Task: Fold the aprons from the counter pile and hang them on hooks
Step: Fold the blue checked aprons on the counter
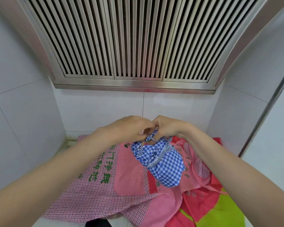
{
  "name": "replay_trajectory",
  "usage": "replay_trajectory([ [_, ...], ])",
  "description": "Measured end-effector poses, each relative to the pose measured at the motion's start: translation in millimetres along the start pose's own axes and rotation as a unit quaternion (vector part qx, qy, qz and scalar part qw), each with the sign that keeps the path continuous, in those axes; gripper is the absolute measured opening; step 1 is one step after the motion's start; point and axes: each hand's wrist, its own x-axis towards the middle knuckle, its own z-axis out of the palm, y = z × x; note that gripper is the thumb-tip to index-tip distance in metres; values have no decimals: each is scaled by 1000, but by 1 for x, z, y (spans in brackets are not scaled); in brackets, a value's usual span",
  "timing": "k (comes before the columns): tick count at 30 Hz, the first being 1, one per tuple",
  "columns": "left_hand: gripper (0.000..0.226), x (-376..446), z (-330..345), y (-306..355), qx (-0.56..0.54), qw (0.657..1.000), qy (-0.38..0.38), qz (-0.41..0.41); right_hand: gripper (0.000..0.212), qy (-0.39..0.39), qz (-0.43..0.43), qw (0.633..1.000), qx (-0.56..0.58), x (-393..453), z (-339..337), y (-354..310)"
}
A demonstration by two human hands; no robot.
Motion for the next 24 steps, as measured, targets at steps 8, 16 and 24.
replay_trajectory([
  [8,18,-8,11,-11,-159,983,40,-84,18,98,-11,985,142,-1,3,17],
  [16,14,-8,27,-10,-250,959,-33,-127,17,161,21,938,306,2,22,48],
  [24,25,1,4,-10,-173,970,-156,-69,16,60,-13,953,297,-5,8,59],
])
